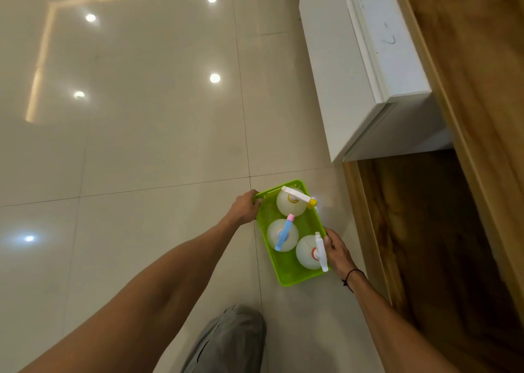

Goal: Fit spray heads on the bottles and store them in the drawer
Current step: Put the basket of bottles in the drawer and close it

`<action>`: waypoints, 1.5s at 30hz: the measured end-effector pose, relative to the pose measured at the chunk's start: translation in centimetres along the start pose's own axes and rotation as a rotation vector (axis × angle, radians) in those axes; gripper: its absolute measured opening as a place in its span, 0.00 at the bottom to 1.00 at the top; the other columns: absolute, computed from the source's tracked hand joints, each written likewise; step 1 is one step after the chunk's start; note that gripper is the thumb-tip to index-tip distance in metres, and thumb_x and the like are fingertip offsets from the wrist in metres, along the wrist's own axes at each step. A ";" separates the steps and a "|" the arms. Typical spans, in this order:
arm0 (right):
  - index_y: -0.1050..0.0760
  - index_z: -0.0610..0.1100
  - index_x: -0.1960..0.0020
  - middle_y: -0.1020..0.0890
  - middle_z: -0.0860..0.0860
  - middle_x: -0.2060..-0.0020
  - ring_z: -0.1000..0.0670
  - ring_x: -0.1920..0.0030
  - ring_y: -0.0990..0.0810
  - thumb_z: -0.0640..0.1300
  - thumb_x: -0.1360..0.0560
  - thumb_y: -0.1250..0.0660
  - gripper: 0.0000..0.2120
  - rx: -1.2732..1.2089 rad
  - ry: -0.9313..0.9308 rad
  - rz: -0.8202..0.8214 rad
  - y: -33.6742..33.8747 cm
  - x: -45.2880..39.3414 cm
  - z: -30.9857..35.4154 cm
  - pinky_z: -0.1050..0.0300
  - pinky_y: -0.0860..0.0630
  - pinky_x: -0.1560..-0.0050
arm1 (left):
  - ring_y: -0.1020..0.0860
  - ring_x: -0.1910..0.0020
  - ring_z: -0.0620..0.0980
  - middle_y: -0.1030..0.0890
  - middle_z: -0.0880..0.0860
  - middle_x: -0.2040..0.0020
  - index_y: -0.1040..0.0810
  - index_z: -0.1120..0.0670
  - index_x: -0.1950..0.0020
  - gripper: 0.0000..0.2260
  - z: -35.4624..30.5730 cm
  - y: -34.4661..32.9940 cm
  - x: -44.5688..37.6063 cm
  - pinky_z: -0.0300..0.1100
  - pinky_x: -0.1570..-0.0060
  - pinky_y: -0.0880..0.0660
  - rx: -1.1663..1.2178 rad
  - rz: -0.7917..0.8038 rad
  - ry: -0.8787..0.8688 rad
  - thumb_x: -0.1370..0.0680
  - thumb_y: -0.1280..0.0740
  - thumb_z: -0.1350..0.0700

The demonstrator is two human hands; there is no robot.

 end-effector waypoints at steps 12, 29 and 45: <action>0.28 0.43 0.23 0.26 0.44 0.24 0.40 0.23 0.32 0.39 0.13 0.47 0.20 0.068 0.073 -0.137 4.7 3.0 5.7 0.41 0.35 0.22 | 0.22 0.30 0.63 0.20 0.58 0.30 0.32 0.53 0.21 0.26 -2.6 3.2 4.9 0.55 0.33 0.25 -0.242 -0.145 0.069 0.15 0.37 0.41; 0.48 0.42 0.15 0.39 0.43 0.17 0.43 0.19 0.37 0.33 0.15 0.45 0.30 -0.222 0.265 -0.339 11.7 10.0 26.8 0.47 0.37 0.19 | 0.18 0.35 0.59 0.15 0.58 0.36 0.24 0.54 0.27 0.22 -21.0 11.4 13.5 0.55 0.32 0.23 0.094 -0.209 -0.288 0.16 0.34 0.42; 0.49 0.50 0.16 0.38 0.45 0.18 0.40 0.20 0.36 0.34 0.19 0.41 0.36 -0.223 0.282 -0.280 10.8 10.1 28.7 0.37 0.33 0.22 | 0.21 0.41 0.54 0.24 0.57 0.30 0.32 0.55 0.19 0.26 -27.7 9.4 12.8 0.55 0.32 0.19 0.420 0.012 -0.347 0.14 0.38 0.43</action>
Point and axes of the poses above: each hand's wrist, its own x-axis away from the middle knuckle, its own y-axis out of the back of the hand, z = x × y, the point moved 7 cm from there along -x, towards the middle knuckle
